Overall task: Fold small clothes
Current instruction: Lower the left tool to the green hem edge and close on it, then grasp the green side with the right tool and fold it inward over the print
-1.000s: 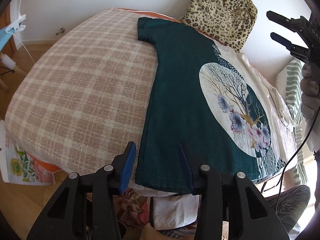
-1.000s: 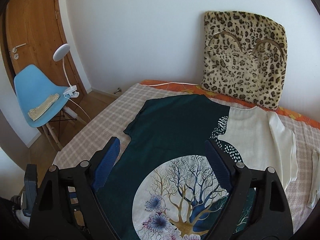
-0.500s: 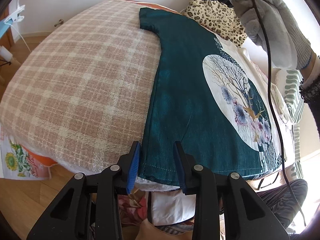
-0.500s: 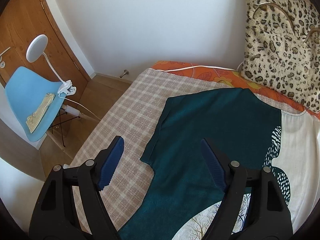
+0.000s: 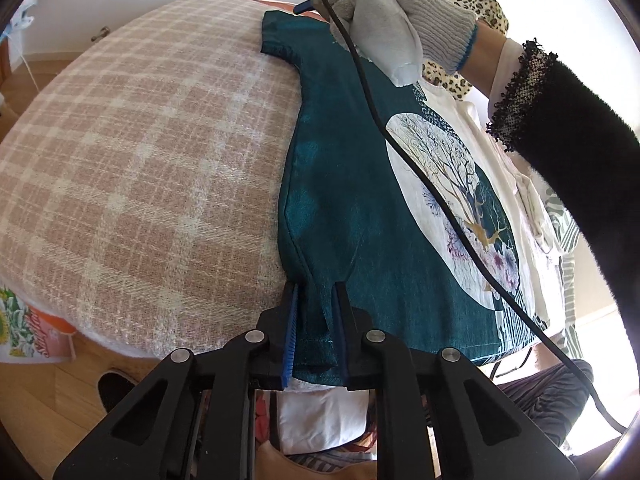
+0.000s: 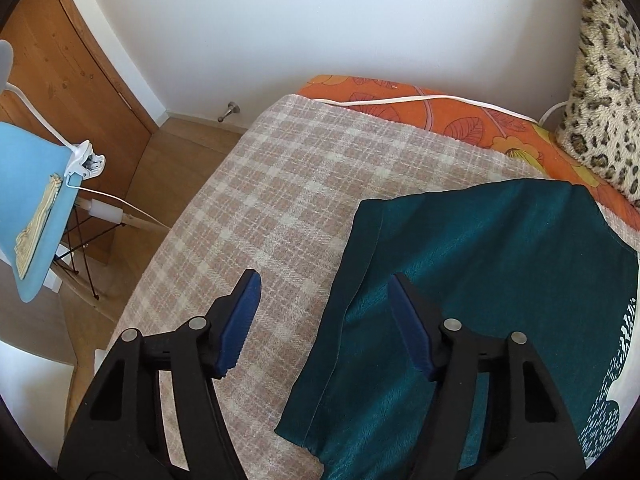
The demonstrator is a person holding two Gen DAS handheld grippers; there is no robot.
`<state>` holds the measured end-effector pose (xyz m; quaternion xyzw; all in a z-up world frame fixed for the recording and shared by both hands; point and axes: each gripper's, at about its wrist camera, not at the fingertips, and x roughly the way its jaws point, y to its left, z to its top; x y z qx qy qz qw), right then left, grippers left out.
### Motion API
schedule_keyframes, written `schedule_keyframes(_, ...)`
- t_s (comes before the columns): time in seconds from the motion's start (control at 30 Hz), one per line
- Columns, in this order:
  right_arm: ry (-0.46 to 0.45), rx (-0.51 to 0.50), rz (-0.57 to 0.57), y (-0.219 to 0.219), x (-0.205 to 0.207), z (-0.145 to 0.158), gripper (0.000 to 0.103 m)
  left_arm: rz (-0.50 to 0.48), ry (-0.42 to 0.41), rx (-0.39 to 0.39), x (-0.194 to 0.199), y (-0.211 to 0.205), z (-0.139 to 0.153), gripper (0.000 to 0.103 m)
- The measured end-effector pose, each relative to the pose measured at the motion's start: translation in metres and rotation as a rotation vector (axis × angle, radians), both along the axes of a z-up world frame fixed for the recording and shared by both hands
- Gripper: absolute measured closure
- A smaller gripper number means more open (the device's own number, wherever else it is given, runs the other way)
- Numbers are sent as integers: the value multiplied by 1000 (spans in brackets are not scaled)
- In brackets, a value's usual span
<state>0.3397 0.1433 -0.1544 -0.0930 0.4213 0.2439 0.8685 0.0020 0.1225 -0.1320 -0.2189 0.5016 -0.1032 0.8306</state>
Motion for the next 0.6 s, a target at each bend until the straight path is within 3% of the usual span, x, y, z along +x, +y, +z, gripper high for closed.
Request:
schedule_keyframes(0.1, 7, -30, -21, 8, 14, -12, 37, 11, 7, -38, 2, 3, -2, 93)
schedule_keyframes(0.37, -22, -156, -41, 23, 29, -33, 39, 9, -5, -43, 4, 3, -2, 97)
schedule_keyframes(0.47, -42, -199, -47, 24, 30, -33, 49, -2, -14, -39, 5, 0, 1, 97)
schedule_keyframes(0.6, -49, -228, -76, 19, 34, -30, 75, -33, -26, -10, 6, -8, 1, 97)
